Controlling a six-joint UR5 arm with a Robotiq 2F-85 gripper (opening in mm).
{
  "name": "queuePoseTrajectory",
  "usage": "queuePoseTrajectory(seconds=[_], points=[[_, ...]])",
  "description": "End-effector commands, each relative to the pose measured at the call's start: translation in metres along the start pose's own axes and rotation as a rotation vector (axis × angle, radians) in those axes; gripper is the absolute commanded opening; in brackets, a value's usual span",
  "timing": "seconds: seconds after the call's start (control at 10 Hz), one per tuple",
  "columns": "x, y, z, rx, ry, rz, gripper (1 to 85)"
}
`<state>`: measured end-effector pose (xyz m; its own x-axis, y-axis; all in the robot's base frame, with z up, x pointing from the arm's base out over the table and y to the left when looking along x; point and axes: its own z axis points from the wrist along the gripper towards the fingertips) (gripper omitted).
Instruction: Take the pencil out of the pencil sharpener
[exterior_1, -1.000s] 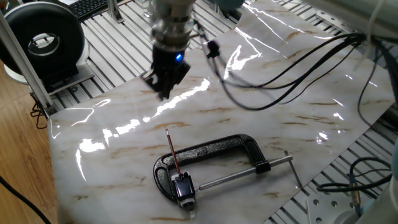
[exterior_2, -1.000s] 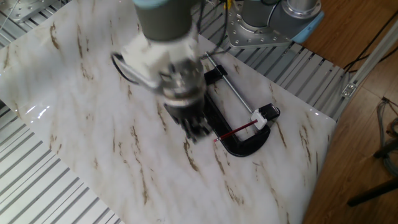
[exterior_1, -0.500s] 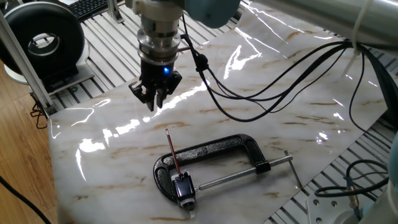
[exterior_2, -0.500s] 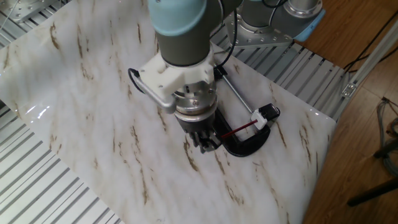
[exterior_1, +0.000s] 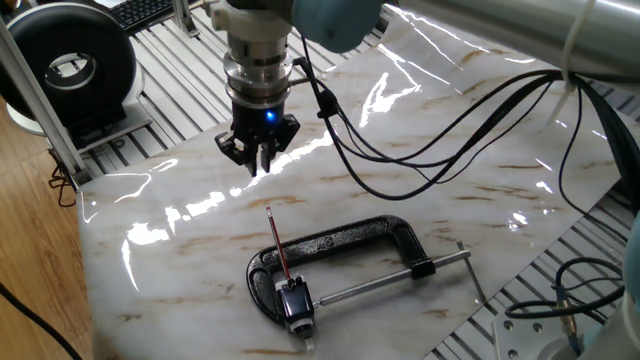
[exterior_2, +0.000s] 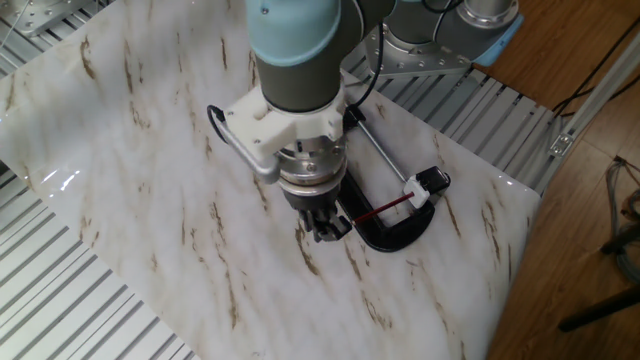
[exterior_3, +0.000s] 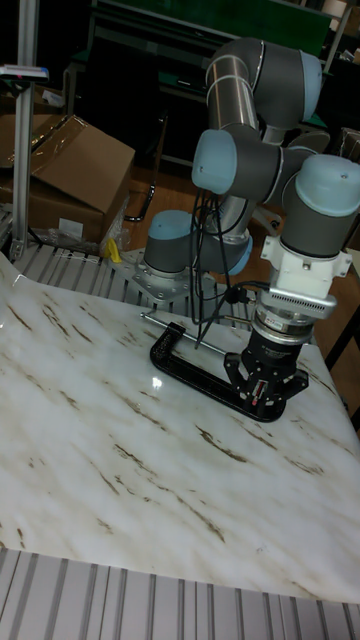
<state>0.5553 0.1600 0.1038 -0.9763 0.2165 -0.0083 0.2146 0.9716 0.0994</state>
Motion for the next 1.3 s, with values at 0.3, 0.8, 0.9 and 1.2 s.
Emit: queuePoseTrajectory(seconds=[0.3, 0.8, 0.9, 1.2], points=[[0.025, 0.003, -0.019, -0.042, -0.029, 0.029, 33.3], [0.050, 0.015, 0.001, -0.021, -0.096, 0.076, 34.0], [0.054, 0.016, 0.005, 0.000, -0.105, 0.089, 33.0], [0.062, 0.012, 0.012, 0.006, -0.120, 0.103, 32.3]])
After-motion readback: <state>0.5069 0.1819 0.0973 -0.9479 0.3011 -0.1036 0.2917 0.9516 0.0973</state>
